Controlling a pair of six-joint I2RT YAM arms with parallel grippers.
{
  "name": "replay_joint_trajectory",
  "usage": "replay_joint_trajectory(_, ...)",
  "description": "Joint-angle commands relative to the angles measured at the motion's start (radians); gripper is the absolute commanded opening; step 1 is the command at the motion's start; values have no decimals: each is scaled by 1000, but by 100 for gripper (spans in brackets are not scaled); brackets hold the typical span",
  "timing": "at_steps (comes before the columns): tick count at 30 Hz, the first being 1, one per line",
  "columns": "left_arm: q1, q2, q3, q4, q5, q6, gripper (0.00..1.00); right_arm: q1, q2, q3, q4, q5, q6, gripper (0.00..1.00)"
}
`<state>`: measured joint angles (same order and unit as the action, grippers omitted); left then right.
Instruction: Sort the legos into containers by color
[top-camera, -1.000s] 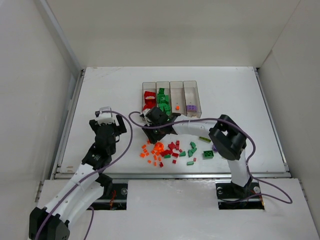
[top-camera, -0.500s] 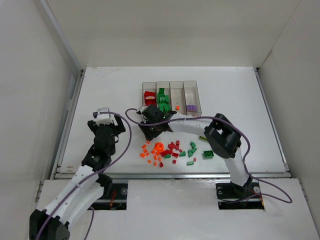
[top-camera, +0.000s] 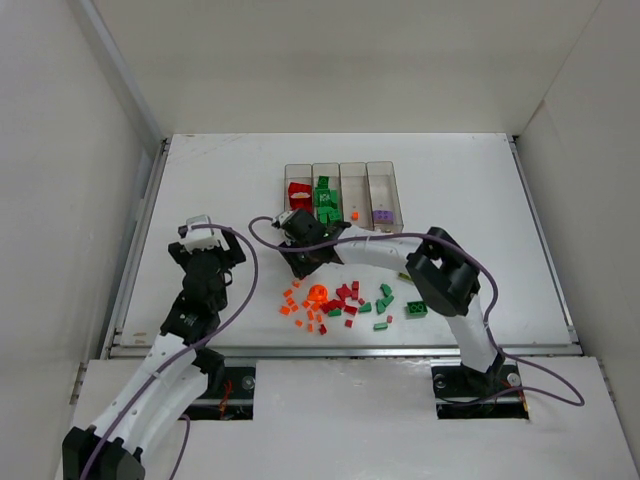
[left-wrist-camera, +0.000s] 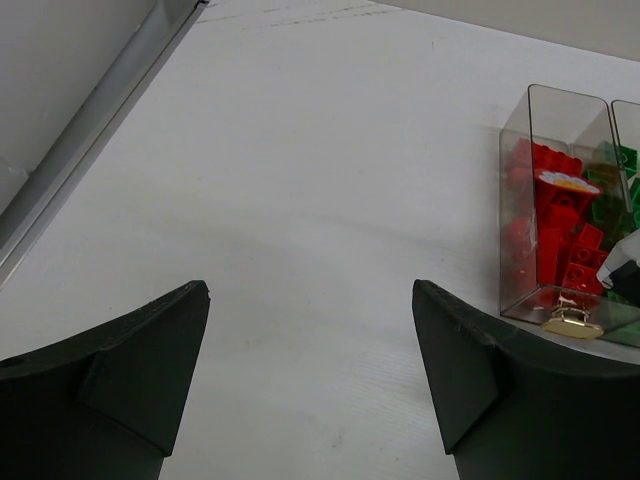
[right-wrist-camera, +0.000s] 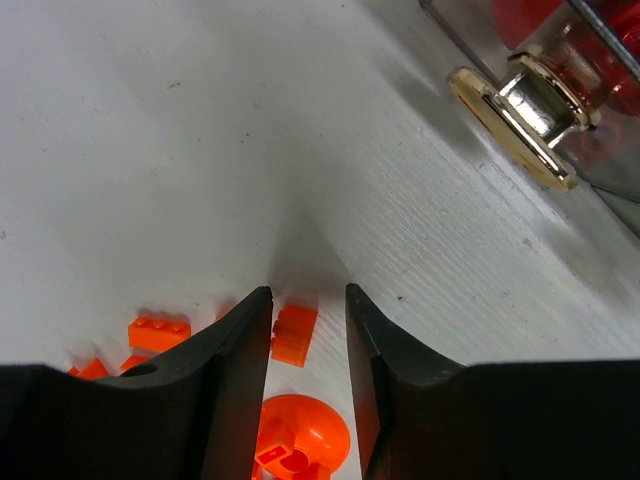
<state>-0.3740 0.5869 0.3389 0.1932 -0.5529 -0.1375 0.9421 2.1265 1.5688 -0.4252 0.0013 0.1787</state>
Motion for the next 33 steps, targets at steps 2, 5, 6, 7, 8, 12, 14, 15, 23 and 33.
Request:
replay_joint_trajectory(2, 20, -28, -11, 51, 7, -11, 79, 23, -14, -33, -53, 29, -10, 41)
replay_joint_trajectory(5, 29, -38, -11, 42, 16, -11, 79, 32, -23, -46, -63, 29, -10, 38)
replay_joint_trajectory(6, 29, -38, -11, 41, 16, -11, 79, 32, -23, -61, -63, 29, -10, 38)
replay_joint_trajectory(7, 29, -38, -11, 41, 16, -11, 79, 32, -36, -76, -54, 29, -1, 38)
replay_joint_trajectory(8, 38, -38, -11, 41, 25, -11, 79, 32, -48, -76, -53, 29, -1, 38)
replay_joint_trajectory(12, 38, -38, -11, 41, 34, -11, 79, 32, -59, -110, -53, 20, 8, 41)
replay_joint_trajectory(14, 38, -38, -11, 41, 34, -11, 79, 32, -59, -110, -44, 20, 8, 37)
replay_joint_trajectory(15, 38, -38, -11, 41, 44, -11, 79, 32, -59, -110, -44, 20, 18, 27)
replay_joint_trajectory(23, 38, -56, -20, 41, 73, -11, 79, 32, -108, -101, 9, 66, 39, 0)
replay_joint_trajectory(33, 47, -65, -29, 41, 103, -11, 79, -95, -298, -72, 19, 192, 131, 0)
